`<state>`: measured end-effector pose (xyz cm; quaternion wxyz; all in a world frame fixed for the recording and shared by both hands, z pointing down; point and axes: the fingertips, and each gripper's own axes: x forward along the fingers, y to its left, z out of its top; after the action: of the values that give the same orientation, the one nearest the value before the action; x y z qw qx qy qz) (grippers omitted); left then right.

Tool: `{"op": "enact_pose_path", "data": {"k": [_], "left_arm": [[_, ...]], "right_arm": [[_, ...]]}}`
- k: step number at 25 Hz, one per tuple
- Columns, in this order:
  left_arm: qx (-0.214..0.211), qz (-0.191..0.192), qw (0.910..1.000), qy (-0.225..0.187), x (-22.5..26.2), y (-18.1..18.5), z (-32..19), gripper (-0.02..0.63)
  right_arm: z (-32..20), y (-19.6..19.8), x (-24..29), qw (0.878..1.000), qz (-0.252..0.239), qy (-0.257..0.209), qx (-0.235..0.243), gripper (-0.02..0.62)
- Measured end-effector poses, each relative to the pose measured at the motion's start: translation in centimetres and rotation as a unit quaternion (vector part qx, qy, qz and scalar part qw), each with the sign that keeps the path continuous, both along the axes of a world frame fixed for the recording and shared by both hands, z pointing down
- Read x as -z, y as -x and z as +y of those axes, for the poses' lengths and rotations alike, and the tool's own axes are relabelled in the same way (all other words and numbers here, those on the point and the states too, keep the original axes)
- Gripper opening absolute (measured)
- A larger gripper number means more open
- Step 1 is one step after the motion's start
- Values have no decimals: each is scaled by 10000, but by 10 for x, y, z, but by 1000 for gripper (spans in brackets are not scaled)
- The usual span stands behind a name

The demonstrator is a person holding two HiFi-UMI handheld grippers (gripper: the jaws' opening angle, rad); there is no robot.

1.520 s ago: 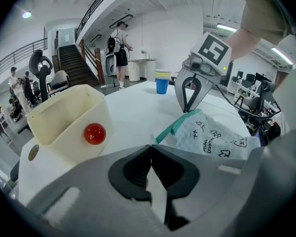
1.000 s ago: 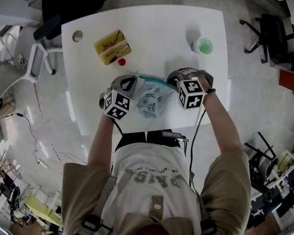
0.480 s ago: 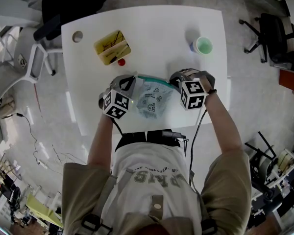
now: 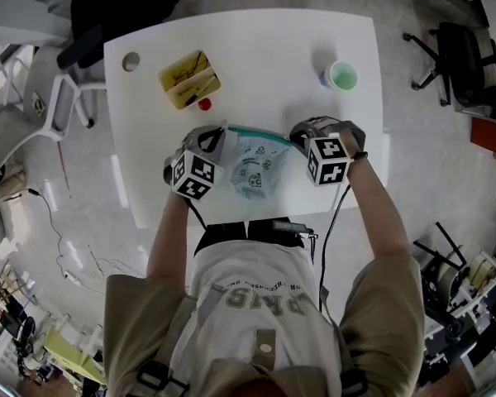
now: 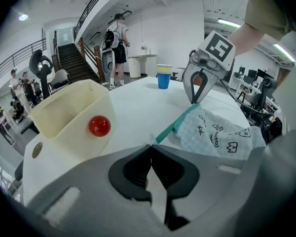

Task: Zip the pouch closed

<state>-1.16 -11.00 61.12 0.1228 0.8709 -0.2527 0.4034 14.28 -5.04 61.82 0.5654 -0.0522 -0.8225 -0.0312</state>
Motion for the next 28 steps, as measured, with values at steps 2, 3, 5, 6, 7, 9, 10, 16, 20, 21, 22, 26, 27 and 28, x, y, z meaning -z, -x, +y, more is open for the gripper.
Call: {"op": "enact_pose_path", "data": {"k": [2,3,5,6,7,9,10,16,20,21,22,26,27,28], "left_arm": [[19,29,10000,54,-2,4,0,12],[-8,23,10000,51,-2,3,1,12],[-43,-24,10000,23,-3,2,2,12],[-35,-34,10000,23,-3,2,2,12],[-21,-38,10000,28,-4,2,2,12],[-3,-33,10000,33,-3,2,2,12],[1,-27,10000,33,-2,2,2,12],[50,-118,9999,7,-4,2,4,14],[190,-184,9996,-45,-4,4,3,14],[228,-195,9995,-83,-5,4,2,14],[257,-214,9994,-128,-5,5,1,14],[316,-178,9993,-112,-5,5,2,77],[327,-150,9993,-71,-5,5,2,118],[331,-135,9993,-56,-5,5,3,130]], "right_arm": [[0,-3,0,9999,-41,43,-108,2],[0,-4,0,9999,-50,47,-140,2],[1,-5,-2,9999,-31,40,-136,2],[2,-5,-2,9999,-30,44,-140,2],[2,-5,-2,9998,-40,50,-164,2],[2,-5,0,9997,-76,58,-242,2],[2,-5,0,9996,-89,59,-277,2],[1,-6,-4,9996,-58,-50,-264,3],[-4,-4,-4,9991,-161,-228,-309,6],[-5,-4,-4,9988,-198,-277,-345,8],[-6,-4,-4,9984,-240,-330,-385,9],[-9,-5,-2,9966,-366,-459,-579,48],[-11,-5,-1,9961,-399,-463,-644,72],[-12,-5,0,9955,-431,-469,-705,88]]}}
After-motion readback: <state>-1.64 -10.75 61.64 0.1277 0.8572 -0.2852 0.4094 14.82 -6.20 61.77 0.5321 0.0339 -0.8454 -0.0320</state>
